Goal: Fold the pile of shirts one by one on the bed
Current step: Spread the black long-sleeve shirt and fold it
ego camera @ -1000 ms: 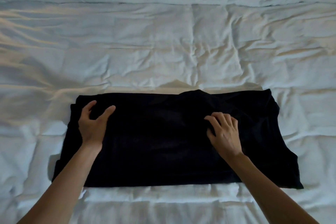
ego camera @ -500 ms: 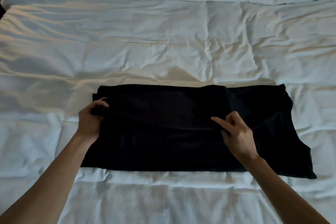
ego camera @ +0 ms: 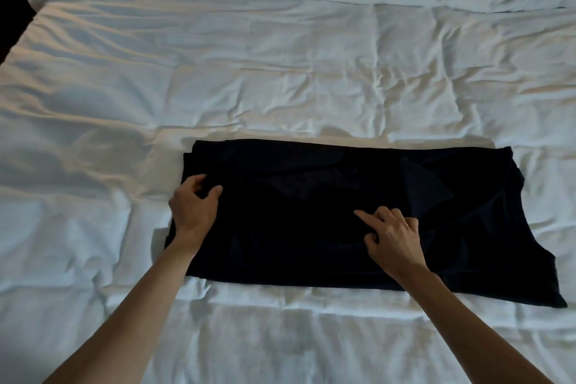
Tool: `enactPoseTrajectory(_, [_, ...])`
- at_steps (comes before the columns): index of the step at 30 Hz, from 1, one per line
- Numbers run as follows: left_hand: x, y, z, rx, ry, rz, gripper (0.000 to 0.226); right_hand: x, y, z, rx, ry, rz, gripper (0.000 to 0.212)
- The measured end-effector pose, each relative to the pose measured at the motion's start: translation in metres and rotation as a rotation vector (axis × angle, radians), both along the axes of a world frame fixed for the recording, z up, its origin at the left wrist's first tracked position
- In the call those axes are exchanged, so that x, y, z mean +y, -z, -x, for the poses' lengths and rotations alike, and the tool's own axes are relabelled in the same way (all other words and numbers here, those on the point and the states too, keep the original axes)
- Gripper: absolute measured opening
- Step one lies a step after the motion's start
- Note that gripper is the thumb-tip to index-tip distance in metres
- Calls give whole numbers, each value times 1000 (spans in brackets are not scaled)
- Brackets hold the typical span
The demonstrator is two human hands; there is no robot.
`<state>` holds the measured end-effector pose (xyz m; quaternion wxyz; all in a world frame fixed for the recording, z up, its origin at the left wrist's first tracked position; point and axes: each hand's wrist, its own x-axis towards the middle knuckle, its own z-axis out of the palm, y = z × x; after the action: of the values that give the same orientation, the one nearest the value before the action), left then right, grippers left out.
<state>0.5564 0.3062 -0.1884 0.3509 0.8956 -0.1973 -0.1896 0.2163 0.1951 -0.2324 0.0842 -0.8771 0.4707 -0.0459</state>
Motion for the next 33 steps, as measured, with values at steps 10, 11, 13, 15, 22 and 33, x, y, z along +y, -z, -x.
enactPoseTrajectory(10, [-23,10,-41,-416,281,-119,56,112,-6,-107,-272,-260,-161,79])
enactPoseTrajectory(11, [-34,9,-48,-453,374,-134,59,125,-4,-125,-248,-341,-184,85])
enactPoseTrajectory(13, [-50,10,-61,-437,586,-292,65,149,1,-160,-126,-445,-212,99])
enactPoseTrajectory(15, [-59,15,-70,-363,734,-521,68,165,5,-190,-20,-437,-226,98])
enactPoseTrajectory(22, [-72,9,-74,-320,650,-718,46,159,-5,-213,-136,-252,-273,44])
enactPoseTrajectory(33, [-158,-76,3,175,584,-445,41,142,-38,-123,-1304,821,-817,34])
